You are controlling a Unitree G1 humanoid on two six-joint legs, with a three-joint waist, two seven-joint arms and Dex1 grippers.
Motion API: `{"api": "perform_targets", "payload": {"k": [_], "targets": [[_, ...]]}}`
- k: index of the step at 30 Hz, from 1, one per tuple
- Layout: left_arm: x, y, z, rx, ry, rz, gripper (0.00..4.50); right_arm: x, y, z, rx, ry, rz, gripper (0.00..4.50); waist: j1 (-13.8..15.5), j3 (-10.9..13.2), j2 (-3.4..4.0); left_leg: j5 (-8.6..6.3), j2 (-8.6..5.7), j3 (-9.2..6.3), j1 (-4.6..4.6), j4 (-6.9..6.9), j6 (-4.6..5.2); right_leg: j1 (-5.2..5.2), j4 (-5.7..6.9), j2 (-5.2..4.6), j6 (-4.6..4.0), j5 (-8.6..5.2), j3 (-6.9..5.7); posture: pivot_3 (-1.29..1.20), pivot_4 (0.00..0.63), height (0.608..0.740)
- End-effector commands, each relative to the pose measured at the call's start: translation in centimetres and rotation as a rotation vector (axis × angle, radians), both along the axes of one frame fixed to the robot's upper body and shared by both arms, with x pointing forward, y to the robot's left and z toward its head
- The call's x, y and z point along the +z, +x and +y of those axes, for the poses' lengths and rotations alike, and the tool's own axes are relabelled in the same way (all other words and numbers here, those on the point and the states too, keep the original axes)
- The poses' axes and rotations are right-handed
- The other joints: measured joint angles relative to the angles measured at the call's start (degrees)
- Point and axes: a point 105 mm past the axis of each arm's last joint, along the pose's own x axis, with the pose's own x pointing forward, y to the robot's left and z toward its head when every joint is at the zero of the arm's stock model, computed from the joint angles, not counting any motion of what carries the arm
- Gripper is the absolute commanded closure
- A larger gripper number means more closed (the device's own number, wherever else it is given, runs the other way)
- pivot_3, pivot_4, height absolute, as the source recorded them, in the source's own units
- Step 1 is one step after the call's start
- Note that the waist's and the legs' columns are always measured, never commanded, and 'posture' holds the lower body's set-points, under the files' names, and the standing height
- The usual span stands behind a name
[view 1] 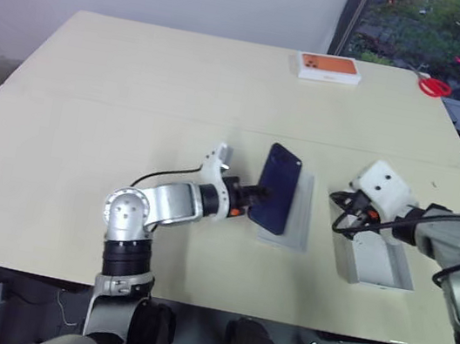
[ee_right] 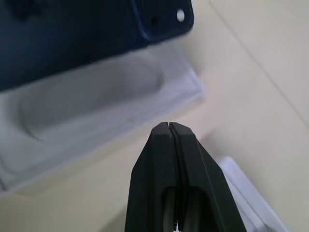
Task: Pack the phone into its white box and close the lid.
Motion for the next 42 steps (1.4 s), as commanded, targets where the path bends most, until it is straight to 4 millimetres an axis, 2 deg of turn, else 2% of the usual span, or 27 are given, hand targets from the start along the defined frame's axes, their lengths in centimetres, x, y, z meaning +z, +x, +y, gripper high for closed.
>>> {"api": "perform_targets", "payload": {"k": [1, 5, 12, 21, 23, 24, 30, 31, 42], "targets": [[1.5, 0.4, -0.8, -0.006, -0.041, -0.038, 4.45, 1.3, -0.1, -0.9, -0.016, -0.014, -0.053, 4.5, -0.1, 0.0, 0.0, -0.01, 0.0, 0.04, 0.0, 0.0, 0.02, -0.01, -0.01, 0.0, 0.0, 0.0, 0.03, 0.0, 0.15, 0.74], [0.9, 1.0, -1.5, 0.002, -0.01, 0.001, 4.45, 1.4, -0.1, -1.3, -0.023, -0.017, -0.057, 4.5, 0.1, 0.0, 0.0, -0.02, 0.0, 0.02, -0.01, 0.02, 0.04, -0.01, 0.01, 0.0, 0.0, 0.0, 0.02, 0.0, 0.15, 0.74], [0.4, 0.8, -3.3, -0.026, 0.005, 0.036, 4.45, 1.4, -0.1, -1.4, -0.026, -0.02, -0.057, 4.5, 0.1, 0.0, -0.01, -0.02, -0.01, 0.01, -0.02, 0.03, 0.03, 0.0, -0.01, -0.01, 0.01, 0.0, 0.01, 0.0, 0.15, 0.74], [0.2, 0.1, -4.3, -0.083, 0.005, 0.051, 4.45, 1.3, -0.1, -1.5, -0.028, -0.025, -0.055, 4.5, 0.1, 0.0, -0.01, -0.02, -0.01, 0.0, -0.01, 0.03, 0.03, 0.01, -0.01, -0.01, 0.01, -0.01, -0.01, 0.0, 0.15, 0.74], [0.1, 0.0, -4.4, -0.096, 0.008, 0.053, 3.52, 1.3, -0.1, -1.5, -0.028, -0.025, -0.054, 4.5, 0.1, 0.0, -0.01, -0.02, -0.01, 0.0, -0.01, 0.03, 0.03, 0.02, -0.01, -0.01, 0.01, 0.0, -0.01, 0.0, 0.15, 0.74], [0.1, -0.1, -4.4, -0.103, 0.009, 0.053, 3.25, 1.3, -0.1, -1.4, -0.028, -0.025, -0.055, 4.5, 0.1, 0.0, -0.01, -0.02, -0.01, 0.0, -0.02, 0.03, 0.03, 0.02, -0.01, -0.01, 0.01, 0.0, -0.01, 0.0, 0.15, 0.74], [0.6, -0.6, -4.2, -0.153, 0.011, 0.022, 0.21, 1.2, 0.0, -1.2, -0.025, -0.022, -0.057, 4.5, 0.1, 0.0, -0.01, -0.01, -0.01, -0.01, 0.0, 0.04, 0.03, 0.05, -0.01, -0.01, 0.01, -0.01, -0.02, 0.0, 0.15, 0.74], [0.6, -0.6, -4.1, -0.16, 0.013, 0.017, 0.09, 1.2, 0.0, -1.1, -0.024, -0.021, -0.058, 4.5, 0.1, 0.0, -0.01, -0.01, -0.01, -0.01, 0.0, 0.04, 0.03, 0.06, -0.01, -0.01, 0.01, -0.01, -0.02, 0.0, 0.15, 0.74], [2.7, -2.1, -0.9, -0.281, 0.089, -0.182, 0.09, 1.2, 0.6, -0.3, -0.002, -0.005, -0.065, 4.5, 0.1, 0.0, 0.0, 0.0, 0.01, -0.03, 0.0, 0.05, 0.0, 0.05, 0.02, 0.0, 0.01, -0.01, -0.03, 0.0, 0.15, 0.74]]}}
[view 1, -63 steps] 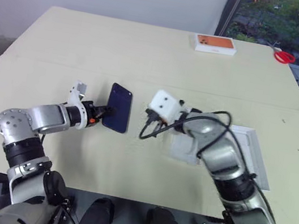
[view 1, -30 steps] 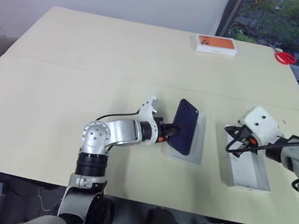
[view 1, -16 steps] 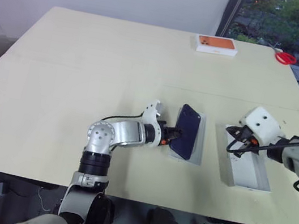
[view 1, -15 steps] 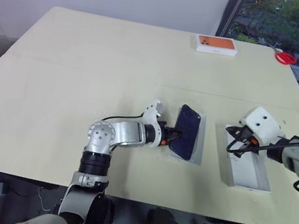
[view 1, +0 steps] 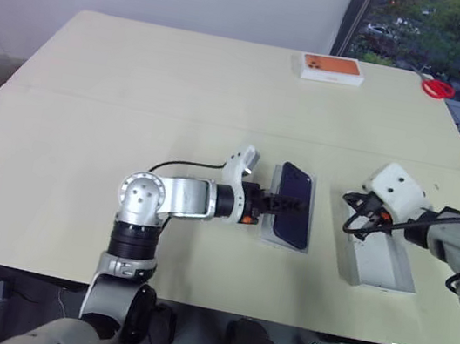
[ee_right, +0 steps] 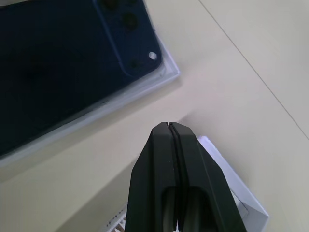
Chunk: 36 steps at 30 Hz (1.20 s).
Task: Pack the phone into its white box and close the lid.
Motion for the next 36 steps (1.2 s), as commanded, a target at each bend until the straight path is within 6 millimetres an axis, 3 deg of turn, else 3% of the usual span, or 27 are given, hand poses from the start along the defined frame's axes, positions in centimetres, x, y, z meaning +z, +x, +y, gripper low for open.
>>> {"api": "perform_targets", "payload": {"k": [1, 10, 13, 16, 19, 23, 24, 28, 36], "targets": [[2.0, -1.0, 0.7, -0.082, 0.012, -0.124, 0.09, 1.2, 0.3, 0.3, 0.017, 0.003, -0.051, 4.5, 0.0, 0.0, 0.0, 0.0, 0.0, 0.0, 0.0, 0.0, 0.0, 0.0, 0.0, 0.0, 0.0, 0.0, 0.0, 0.0, 0.15, 0.74], [4.5, 1.8, 6.1, 0.064, 0.087, -0.303, 0.09, 1.2, 0.4, 0.2, 0.015, -0.005, -0.056, 4.5, 0.0, 0.0, 0.01, 0.0, 0.03, 0.0, 0.01, 0.0, -0.01, 0.0, 0.02, -0.01, 0.0, 0.0, -0.03, 0.0, 0.15, 0.74], [3.7, 2.7, 8.3, 0.105, 0.23, -0.428, 0.09, 0.7, 0.3, 0.1, 0.022, -0.036, -0.043, 4.5, -0.1, 0.0, 0.02, 0.01, 0.03, 0.01, 0.01, -0.01, -0.02, -0.01, 0.02, 0.0, 0.0, 0.0, -0.03, 0.0, 0.15, 0.74], [2.0, 2.5, 9.1, 0.055, 0.377, -0.549, 0.92, 0.0, -0.1, 0.6, 0.053, -0.048, -0.013, 4.5, -0.1, 0.0, 0.07, 0.02, 0.03, 0.04, 0.03, -0.07, -0.03, -0.02, 0.0, 0.0, -0.02, -0.01, -0.02, 0.0, 0.15, 0.74], [-0.3, 1.9, 8.7, -0.063, 0.505, -0.644, 2.55, -0.9, -0.4, 1.0, 0.082, -0.075, 0.016, 4.5, 0.1, 0.0, 0.07, 0.0, 0.03, 0.05, 0.01, -0.06, -0.01, 0.0, -0.03, -0.02, -0.02, -0.01, -0.02, 0.0, 0.15, 0.74], [-1.4, 1.6, 7.8, -0.153, 0.541, -0.713, 4.45, -1.7, -0.5, 1.1, 0.098, -0.107, 0.039, 4.5, 0.0, 0.0, 0.06, -0.02, 0.02, 0.05, -0.02, -0.02, 0.03, 0.01, -0.05, -0.03, -0.03, -0.01, -0.02, 0.0, 0.15, 0.74], [-1.5, 1.6, 7.6, -0.162, 0.541, -0.72, 4.45, -1.8, -0.5, 1.2, 0.099, -0.109, 0.041, 4.5, 0.0, 0.0, 0.06, -0.03, 0.03, 0.05, -0.02, -0.02, 0.05, 0.0, -0.04, -0.03, -0.03, -0.01, -0.02, 0.0, 0.15, 0.74], [-3.3, 1.6, 4.2, -0.318, 0.582, -0.81, 4.45, -3.4, -0.8, 2.0, 0.144, -0.154, 0.078, 4.5, 0.1, 0.0, 0.06, -0.04, 0.05, 0.04, 0.0, 0.0, 0.08, 0.03, -0.03, 0.01, -0.03, -0.01, -0.04, 0.0, 0.15, 0.74], [-4.3, 0.7, 1.3, -0.474, 0.548, -0.837, 4.45, -4.5, -1.2, 2.6, 0.174, -0.196, 0.096, 4.5, -0.1, 0.0, 0.08, -0.1, 0.09, 0.06, -0.02, 0.04, 0.2, -0.04, 0.04, 0.09, -0.02, -0.01, -0.02, 0.0, 0.15, 0.74]]}}
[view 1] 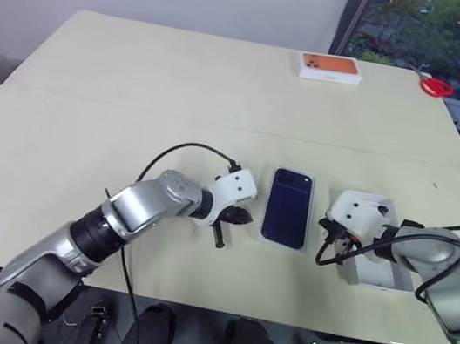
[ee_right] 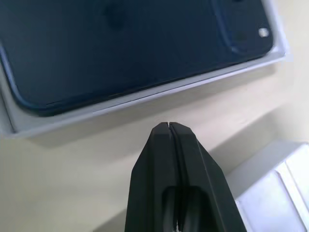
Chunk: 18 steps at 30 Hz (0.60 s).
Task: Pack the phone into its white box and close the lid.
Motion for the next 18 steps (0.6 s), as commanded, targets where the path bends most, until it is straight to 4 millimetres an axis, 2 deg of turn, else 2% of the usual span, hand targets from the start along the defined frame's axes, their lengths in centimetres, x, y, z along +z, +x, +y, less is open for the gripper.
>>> {"api": "perform_targets", "payload": {"k": [1, 10, 18], "targets": [[0.6, -0.7, -1.1, -0.077, -0.006, -0.016, 4.45, 0.6, -0.2, 0.7, 0.037, -0.012, -0.035, 4.5, 0.0, 0.0, 0.0, 0.0, 0.0, 0.0, 0.0, 0.01, 0.0, 0.01, 0.0, 0.0, 0.0, 0.0, 0.0, 0.0, 0.15, 0.74], [0.5, -2.1, -2.6, -0.123, -0.058, 0.059, 4.45, 0.7, -0.6, 1.2, 0.062, 0.008, -0.016, 4.5, 0.0, 0.0, 0.0, 0.0, 0.0, 0.0, 0.0, 0.06, 0.0, 0.04, -0.01, -0.02, 0.01, 0.0, 0.01, 0.0, 0.15, 0.74], [0.6, -1.8, -2.5, -0.1, -0.064, 0.059, 4.45, 0.7, -0.9, 0.9, 0.058, 0.003, -0.006, 4.5, 0.1, 0.0, 0.01, -0.01, 0.0, -0.01, 0.02, 0.08, 0.01, 0.07, 0.0, -0.03, 0.01, 0.0, 0.0, 0.0, 0.15, 0.74]]}}
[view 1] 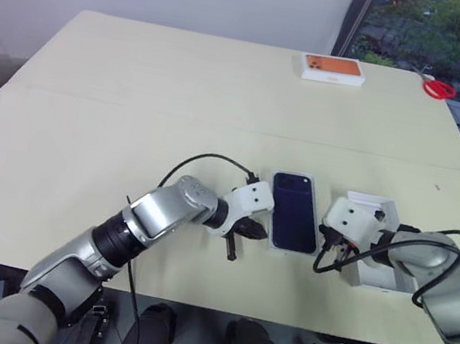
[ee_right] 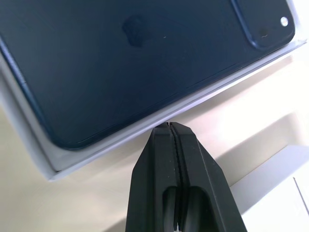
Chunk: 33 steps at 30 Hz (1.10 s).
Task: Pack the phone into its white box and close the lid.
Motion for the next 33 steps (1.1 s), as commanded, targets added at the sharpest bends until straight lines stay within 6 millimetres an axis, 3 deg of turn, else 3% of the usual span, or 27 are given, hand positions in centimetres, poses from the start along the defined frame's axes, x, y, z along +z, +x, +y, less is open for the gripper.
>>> {"api": "perform_targets", "payload": {"k": [1, 7, 10, 13, 16, 18, 25, 33], "targets": [[1.3, -0.1, -0.4, -0.014, -0.047, -0.028, 4.45, 1.3, -0.1, 0.5, 0.033, -0.004, -0.047, 4.5, 0.0, 0.0, 0.0, 0.0, 0.0, 0.0, 0.0, 0.0, 0.0, 0.0, 0.0, 0.0, 0.0, 0.0, 0.0, 0.0, 0.15, 0.74], [2.7, 0.8, 1.4, 0.058, -0.115, -0.027, 4.45, 4.0, 0.3, -0.9, -0.002, -0.037, -0.115, 4.5, 0.0, 0.0, 0.02, 0.0, 0.01, 0.0, 0.0, 0.0, 0.0, -0.01, 0.02, 0.0, 0.0, 0.0, 0.0, 0.0, 0.15, 0.74], [3.9, 0.6, 4.3, 0.055, -0.156, -0.105, 4.5, 6.5, -0.2, -1.3, -0.037, 0.022, -0.095, 3.68, -0.5, 0.0, 0.12, 0.0, 0.05, 0.02, 0.02, -0.03, 0.0, -0.03, 0.04, 0.02, 0.0, 0.0, 0.02, 0.0, 0.15, 0.74], [4.4, 0.3, 5.3, 0.042, -0.178, -0.141, 4.5, 6.7, -0.9, -1.3, -0.054, 0.053, -0.053, 2.2, -0.1, 0.0, 0.15, 0.0, 0.1, -0.05, 0.06, -0.09, 0.0, 0.0, 0.05, 0.05, -0.01, 0.0, -0.05, 0.0, 0.15, 0.74], [5.7, -0.3, 7.1, 0.006, -0.288, -0.292, 4.5, 5.8, -0.4, -3.2, -0.301, 0.133, 0.01, 0.68, 0.2, 0.0, 0.15, -0.01, 0.07, -0.02, 0.06, 0.01, 0.01, 0.11, 0.0, -0.03, -0.02, 0.0, -0.08, 0.0, 0.15, 0.74], [5.8, -0.8, 7.9, -0.019, -0.328, -0.343, 4.5, 5.3, -0.3, -3.8, -0.396, 0.163, 0.056, 0.68, 0.1, 0.0, 0.17, -0.01, 0.05, 0.03, 0.04, 0.05, 0.02, 0.11, -0.04, -0.11, -0.02, 0.0, -0.03, 0.0, 0.15, 0.74], [5.3, -3.5, 9.1, -0.128, -0.414, -0.274, 4.5, 3.7, -1.1, -4.1, -0.546, 0.203, 0.181, 0.68, 0.1, 0.0, 0.21, -0.03, 0.05, 0.04, 0.03, 0.01, 0.06, 0.08, -0.02, -0.09, -0.03, 0.0, -0.04, 0.0, 0.15, 0.74], [5.3, -3.6, 9.0, -0.123, -0.428, -0.264, 4.5, 1.6, -1.0, -4.2, -0.654, 0.267, 0.257, 0.68, -0.1, 0.0, 0.22, -0.05, 0.05, 0.05, 0.04, 0.02, 0.09, 0.07, -0.02, -0.05, -0.02, 0.01, -0.04, 0.0, 0.15, 0.74]]}}
